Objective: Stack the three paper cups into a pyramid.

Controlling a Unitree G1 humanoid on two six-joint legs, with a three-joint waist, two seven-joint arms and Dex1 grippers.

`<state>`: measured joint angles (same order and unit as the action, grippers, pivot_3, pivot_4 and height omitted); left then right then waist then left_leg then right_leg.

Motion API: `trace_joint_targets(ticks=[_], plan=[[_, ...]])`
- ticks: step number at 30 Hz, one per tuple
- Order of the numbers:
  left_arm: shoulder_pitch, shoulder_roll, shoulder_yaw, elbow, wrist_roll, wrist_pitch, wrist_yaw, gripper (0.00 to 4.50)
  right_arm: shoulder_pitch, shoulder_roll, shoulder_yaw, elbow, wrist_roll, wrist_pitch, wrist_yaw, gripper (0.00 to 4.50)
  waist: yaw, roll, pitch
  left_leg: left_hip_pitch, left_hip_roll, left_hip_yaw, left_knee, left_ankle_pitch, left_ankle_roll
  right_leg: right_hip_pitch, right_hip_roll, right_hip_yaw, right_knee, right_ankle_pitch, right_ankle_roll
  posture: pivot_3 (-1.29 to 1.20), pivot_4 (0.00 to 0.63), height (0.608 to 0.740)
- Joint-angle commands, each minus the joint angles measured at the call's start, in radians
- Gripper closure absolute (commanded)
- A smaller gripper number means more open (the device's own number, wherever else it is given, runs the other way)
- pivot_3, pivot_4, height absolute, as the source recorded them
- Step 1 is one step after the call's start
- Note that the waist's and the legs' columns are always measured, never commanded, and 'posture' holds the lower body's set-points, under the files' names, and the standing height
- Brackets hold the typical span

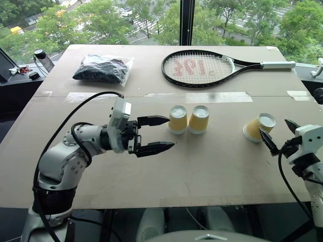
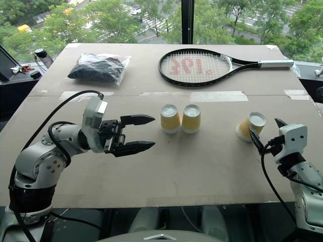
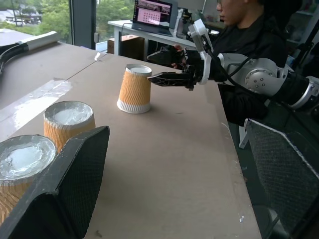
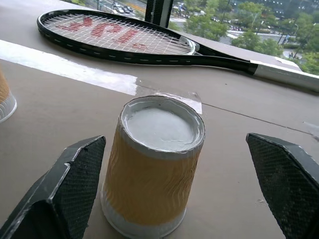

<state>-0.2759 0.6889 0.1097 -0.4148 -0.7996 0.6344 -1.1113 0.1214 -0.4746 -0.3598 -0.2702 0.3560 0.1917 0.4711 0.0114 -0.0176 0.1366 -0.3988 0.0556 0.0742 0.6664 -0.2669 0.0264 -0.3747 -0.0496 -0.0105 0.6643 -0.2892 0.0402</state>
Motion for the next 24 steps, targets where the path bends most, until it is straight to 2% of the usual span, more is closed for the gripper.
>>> trace_joint_targets(ticks=[1, 15, 18, 19, 21, 22, 24], plan=[[-0.011, -0.003, 0.006, -0.050, -0.031, -0.001, 0.021, 0.04, -0.027, 0.001, -0.006, -0.013, 0.032, 0.037, -0.008, 0.00, 0.000, 0.000, 0.000, 0.000, 0.000, 0.000, 0.000, 0.000, 0.000, 0.000, 0.000, 0.000, 0.000, 0.000, 0.000, 0.00, 0.150, 0.740], [-0.003, 0.012, 0.015, -0.075, -0.049, -0.011, 0.021, 0.04, -0.120, 0.044, 0.017, 0.042, 0.057, 0.089, -0.027, 0.00, 0.000, 0.000, 0.000, 0.000, 0.000, 0.000, 0.000, 0.000, 0.001, 0.000, 0.000, 0.000, 0.000, 0.000, 0.000, 0.00, 0.150, 0.740], [0.000, 0.014, 0.017, -0.077, -0.052, -0.014, 0.023, 0.00, -0.123, 0.043, 0.014, 0.043, 0.059, 0.091, -0.025, 0.83, 0.000, 0.000, 0.000, 0.000, 0.000, 0.000, 0.000, 0.000, 0.001, 0.000, 0.000, 0.000, 0.000, 0.000, 0.000, 0.00, 0.150, 0.740], [0.001, 0.014, 0.017, -0.078, -0.053, -0.015, 0.023, 0.00, -0.123, 0.043, 0.014, 0.043, 0.060, 0.091, -0.024, 1.38, 0.000, 0.000, 0.000, 0.000, 0.000, 0.000, 0.000, 0.000, 0.001, 0.000, 0.000, 0.000, 0.000, 0.000, 0.000, 0.00, 0.150, 0.740], [0.004, 0.009, 0.016, -0.079, -0.049, -0.022, 0.029, 0.00, -0.122, 0.037, 0.014, 0.043, 0.056, 0.088, -0.020, 2.16, 0.000, 0.001, 0.000, 0.000, 0.000, 0.001, 0.000, 0.000, 0.000, 0.000, 0.000, 0.000, 0.000, 0.000, 0.000, 0.00, 0.150, 0.740], [0.005, 0.005, 0.016, -0.080, -0.047, -0.025, 0.033, 0.00, -0.122, 0.034, 0.012, 0.042, 0.057, 0.086, -0.016, 2.30, 0.000, 0.001, 0.000, 0.000, 0.000, 0.001, 0.000, 0.000, 0.000, 0.000, 0.000, 0.000, 0.000, 0.000, 0.000, 0.00, 0.150, 0.740], [0.014, 0.001, 0.018, -0.085, -0.048, -0.027, 0.043, 0.00, -0.119, 0.026, 0.006, 0.024, 0.069, 0.086, -0.002, 2.30, 0.000, 0.001, 0.000, 0.000, 0.000, 0.000, 0.000, 0.000, 0.000, 0.000, 0.000, 0.000, 0.000, 0.000, 0.000, 0.00, 0.150, 0.740]])
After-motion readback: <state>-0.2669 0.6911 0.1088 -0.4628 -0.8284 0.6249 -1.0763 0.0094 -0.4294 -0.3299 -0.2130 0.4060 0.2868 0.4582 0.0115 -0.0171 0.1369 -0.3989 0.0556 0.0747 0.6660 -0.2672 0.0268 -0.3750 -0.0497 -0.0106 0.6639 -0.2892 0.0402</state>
